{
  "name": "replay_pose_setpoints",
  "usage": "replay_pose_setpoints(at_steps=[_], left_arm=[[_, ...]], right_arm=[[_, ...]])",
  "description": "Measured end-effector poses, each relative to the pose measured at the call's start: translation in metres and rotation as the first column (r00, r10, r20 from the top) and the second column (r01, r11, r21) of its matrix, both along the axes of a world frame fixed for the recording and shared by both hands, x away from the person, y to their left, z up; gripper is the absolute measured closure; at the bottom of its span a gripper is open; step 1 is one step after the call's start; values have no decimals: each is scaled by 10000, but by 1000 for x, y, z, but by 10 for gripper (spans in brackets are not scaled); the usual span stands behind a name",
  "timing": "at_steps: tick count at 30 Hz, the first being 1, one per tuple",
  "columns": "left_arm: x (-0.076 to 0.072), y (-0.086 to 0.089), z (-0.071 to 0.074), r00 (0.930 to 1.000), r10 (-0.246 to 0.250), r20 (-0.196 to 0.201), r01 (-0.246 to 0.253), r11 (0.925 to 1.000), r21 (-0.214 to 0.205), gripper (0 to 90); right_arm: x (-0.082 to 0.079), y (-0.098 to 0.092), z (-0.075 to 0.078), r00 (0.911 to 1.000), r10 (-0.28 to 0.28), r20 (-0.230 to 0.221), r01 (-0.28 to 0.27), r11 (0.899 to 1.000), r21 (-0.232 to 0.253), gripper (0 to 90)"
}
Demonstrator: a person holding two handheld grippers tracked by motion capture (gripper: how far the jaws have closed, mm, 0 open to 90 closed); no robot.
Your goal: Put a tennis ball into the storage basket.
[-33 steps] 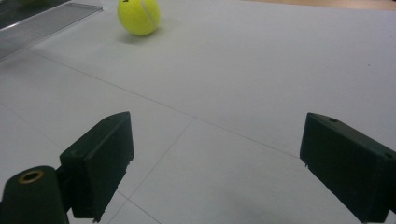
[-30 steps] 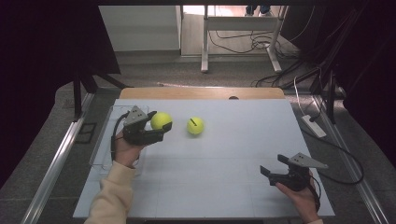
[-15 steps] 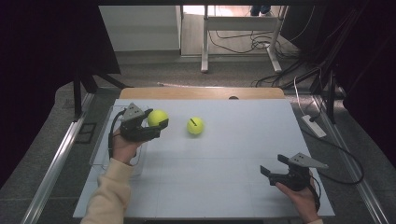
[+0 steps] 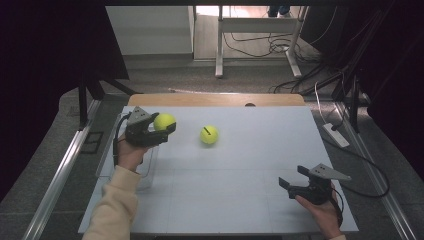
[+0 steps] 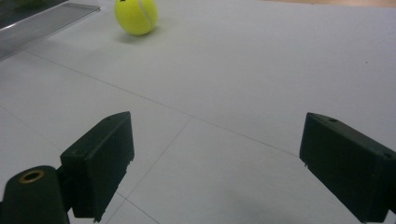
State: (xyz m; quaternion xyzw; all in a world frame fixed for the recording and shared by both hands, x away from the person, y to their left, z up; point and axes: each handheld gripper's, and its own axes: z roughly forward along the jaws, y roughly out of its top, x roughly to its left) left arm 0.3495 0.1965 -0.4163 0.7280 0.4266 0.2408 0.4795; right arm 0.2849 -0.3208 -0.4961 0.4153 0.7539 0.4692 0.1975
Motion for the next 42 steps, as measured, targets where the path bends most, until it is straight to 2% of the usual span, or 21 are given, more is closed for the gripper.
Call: replay_pose_setpoints(at_steps=[18, 32, 42], left_arm=[[8, 12, -1, 9990, 445, -55, -444, 9989, 176, 266], [12, 25, 7, 9964, 844, 71, -846, 9956, 411, 266], [15, 34, 7, 9940, 1096, 61, -1097, 9927, 500, 266]], right_arm=[[0, 0, -1, 10000, -44, -31, 44, 10000, -22, 104], [0, 0, -1, 10000, -88, -36, 88, 9999, -50, 105], [1, -1, -1, 9999, -124, -47, 124, 9999, -75, 107]])
